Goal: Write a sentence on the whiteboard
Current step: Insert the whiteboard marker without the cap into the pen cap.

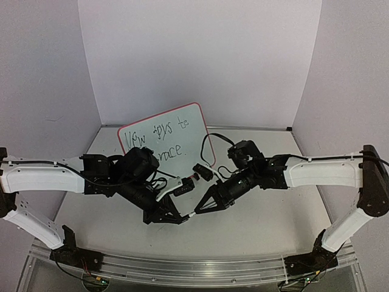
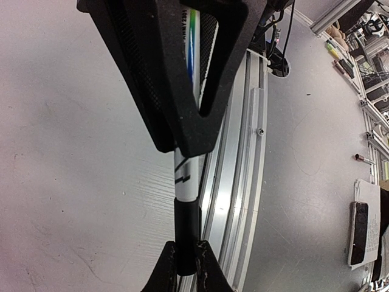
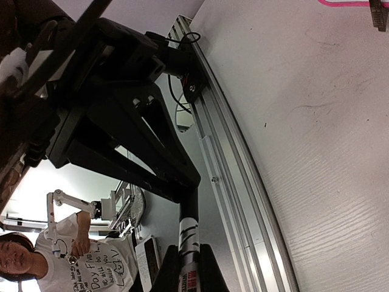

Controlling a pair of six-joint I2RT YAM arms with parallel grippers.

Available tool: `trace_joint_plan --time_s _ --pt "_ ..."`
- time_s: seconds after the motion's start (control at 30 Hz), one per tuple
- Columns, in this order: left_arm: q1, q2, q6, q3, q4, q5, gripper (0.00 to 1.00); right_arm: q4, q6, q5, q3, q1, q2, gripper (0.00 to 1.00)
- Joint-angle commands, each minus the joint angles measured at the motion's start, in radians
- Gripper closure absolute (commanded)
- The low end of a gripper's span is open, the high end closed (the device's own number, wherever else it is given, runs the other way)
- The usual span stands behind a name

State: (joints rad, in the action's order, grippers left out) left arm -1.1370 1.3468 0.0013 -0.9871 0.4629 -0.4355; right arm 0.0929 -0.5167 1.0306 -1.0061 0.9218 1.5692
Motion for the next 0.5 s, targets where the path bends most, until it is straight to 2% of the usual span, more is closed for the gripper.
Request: trace_joint_plan --time_s 0.0,0.47 --pt "0.000 -0.011 0.009 -0.089 -0.335 -0.012 1.00 -0.085 0.004 0.031 -0.032 0.050 0.026 1.00" --pt "0.000 0.003 0.017 -0.104 -0.393 -0.013 1.00 -0.132 -0.010 0.039 -0.030 0.068 0.038 1.00"
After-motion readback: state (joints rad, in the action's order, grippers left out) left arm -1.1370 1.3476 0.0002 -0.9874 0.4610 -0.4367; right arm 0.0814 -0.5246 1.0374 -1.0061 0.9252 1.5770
